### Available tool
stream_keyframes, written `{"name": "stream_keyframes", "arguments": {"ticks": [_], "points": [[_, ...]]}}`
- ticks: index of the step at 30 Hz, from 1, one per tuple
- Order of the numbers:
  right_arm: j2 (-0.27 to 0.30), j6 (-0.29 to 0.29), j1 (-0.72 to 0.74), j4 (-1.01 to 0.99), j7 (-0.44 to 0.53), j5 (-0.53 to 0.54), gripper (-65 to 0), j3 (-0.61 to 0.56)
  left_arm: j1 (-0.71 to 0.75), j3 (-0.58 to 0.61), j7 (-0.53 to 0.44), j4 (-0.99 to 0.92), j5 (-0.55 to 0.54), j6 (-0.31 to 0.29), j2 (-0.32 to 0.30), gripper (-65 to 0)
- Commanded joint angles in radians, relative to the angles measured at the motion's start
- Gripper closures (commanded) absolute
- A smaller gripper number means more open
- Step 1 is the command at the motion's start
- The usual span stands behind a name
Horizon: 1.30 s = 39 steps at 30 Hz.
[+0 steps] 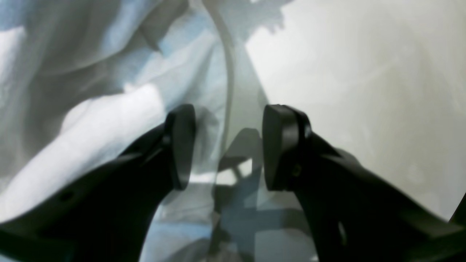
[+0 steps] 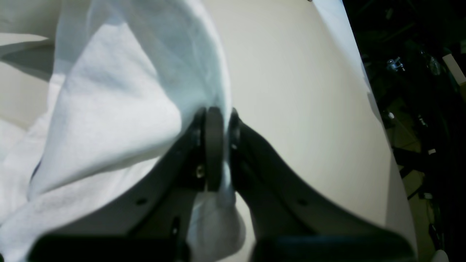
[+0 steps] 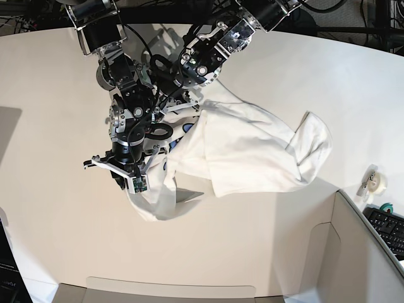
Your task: Layout the t-shirt on the table in an organized manner, then fold the t-shirt properly
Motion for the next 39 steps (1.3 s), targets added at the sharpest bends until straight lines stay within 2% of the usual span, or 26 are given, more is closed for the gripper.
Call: {"name": "stream_keyframes", "arguments": {"ticks": [1, 6, 12, 16, 23, 25, 27, 30, 31, 36, 39], "points": [[-0.004, -0.01, 0.018, 0.022, 0.023, -0.018, 0.0, 0.003, 0.0, 0.005, 0.046, -0.002, -0.001, 0.022, -0.006, -28.0], [-0.002, -0.01, 0.009, 0.022, 0.023, -0.021, 0.0, 0.003, 0.001, 0.006, 0.046, -0.002, 0.001, 0.086, -0.034, -27.9], [0.016, -0.01, 0.001, 0.022, 0.025, -0.02, 0.0, 0.003, 0.003, 0.006, 0.097, -0.002, 0.001, 0.139, -0.06, -26.0], [0.016, -0.01, -0.003, 0.022, 0.025, -0.021, 0.0, 0.003, 0.003, 0.006, 0.098, -0.003, 0.001, 0.145, -0.084, -24.8], [0.016, -0.01, -0.005, 0.022, 0.025, -0.021, 0.0, 0.003, 0.004, 0.006, 0.112, -0.031, 0.001, 0.145, -0.087, -24.5], [0.016, -0.01, -0.005, 0.024, 0.025, -0.021, 0.0, 0.003, 0.004, 0.008, 0.114, -0.068, 0.001, 0.145, -0.087, -21.0], [0.016, -0.01, -0.006, 0.024, 0.025, -0.021, 0.0, 0.003, 0.004, 0.008, 0.107, -0.097, 0.001, 0.145, -0.087, -14.6], [0.016, -0.01, -0.016, 0.024, 0.025, -0.021, 0.0, 0.003, 0.004, 0.0, 0.103, -0.128, 0.001, 0.145, -0.087, -1.8], [0.016, -0.01, -0.017, 0.024, 0.025, -0.021, 0.0, 0.003, 0.004, -0.002, 0.097, -0.134, 0.001, 0.145, -0.087, 0.0], [0.016, -0.01, -0.02, 0.024, 0.025, -0.021, 0.0, 0.003, 0.008, -0.002, 0.09, -0.106, 0.001, 0.146, -0.09, -0.1], [0.016, -0.01, -0.02, 0.024, 0.025, -0.021, 0.0, 0.003, 0.035, -0.003, 0.09, -0.02, -0.001, 0.146, -0.116, -0.1]]}}
